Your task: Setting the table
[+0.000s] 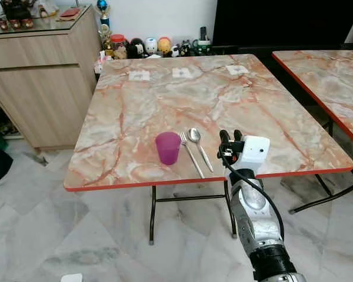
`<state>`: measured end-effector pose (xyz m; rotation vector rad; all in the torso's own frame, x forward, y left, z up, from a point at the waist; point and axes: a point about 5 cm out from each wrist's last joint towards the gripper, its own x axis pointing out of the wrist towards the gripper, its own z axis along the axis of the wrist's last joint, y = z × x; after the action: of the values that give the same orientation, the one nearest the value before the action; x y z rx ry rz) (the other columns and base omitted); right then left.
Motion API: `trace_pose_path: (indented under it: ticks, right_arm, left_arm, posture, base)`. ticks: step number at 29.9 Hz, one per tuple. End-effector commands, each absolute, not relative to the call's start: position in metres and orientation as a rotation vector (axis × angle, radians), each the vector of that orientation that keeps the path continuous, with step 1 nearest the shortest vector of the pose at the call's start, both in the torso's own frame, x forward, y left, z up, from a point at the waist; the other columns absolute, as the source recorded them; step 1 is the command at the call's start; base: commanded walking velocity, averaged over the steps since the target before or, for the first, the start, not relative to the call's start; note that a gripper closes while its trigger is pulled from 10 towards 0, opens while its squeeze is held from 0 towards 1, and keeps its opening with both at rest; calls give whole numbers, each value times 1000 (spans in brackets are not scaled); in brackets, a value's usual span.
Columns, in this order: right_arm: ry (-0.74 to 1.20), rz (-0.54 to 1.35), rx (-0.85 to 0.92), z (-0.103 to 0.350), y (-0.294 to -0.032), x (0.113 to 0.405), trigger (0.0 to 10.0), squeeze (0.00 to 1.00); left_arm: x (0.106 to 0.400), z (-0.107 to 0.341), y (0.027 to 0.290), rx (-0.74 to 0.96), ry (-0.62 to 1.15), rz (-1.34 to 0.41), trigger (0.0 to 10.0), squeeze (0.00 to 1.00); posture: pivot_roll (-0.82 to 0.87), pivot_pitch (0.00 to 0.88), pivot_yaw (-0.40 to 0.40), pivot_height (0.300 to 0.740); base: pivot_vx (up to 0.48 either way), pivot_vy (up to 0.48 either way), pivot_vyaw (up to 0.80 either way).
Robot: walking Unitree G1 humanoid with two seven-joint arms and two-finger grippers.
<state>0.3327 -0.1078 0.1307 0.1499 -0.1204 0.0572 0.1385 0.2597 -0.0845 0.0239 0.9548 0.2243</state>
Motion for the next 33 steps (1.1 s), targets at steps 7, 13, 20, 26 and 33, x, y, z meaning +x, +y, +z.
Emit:
trace_pose_path:
  ticks: [7,13,20,26,33]
  right_arm:
    - [-113,58,143,130,-108,331,10000,0]
    - [-111,55,142,130,-109,332,10000,0]
    - [-102,49,144,129,-110,332,10000,0]
    - [-98,55,127,128,-110,331,10000,0]
    - [-81,36,144,124,-114,327,10000,0]
  left_arm:
    - [135,-87,258,23,977,216,10000,0]
    - [135,-86,259,30,976,219,10000,0]
    - [135,-86,259,29,978,215,10000,0]
    - [135,-86,260,29,977,213,10000,0]
    - [135,-86,259,28,976,213,10000,0]
  posture:
    - [-34,0,8,740]
    - [-38,0,10,740]
    - [-39,0,13,740]
    - [-39,0,13,740]
    - [-37,0,10,740]
  base:
    - [75,0,0]
    - [331,0,0]
    - [381,0,0]
    - [405,0,0]
    - [0,0,457]
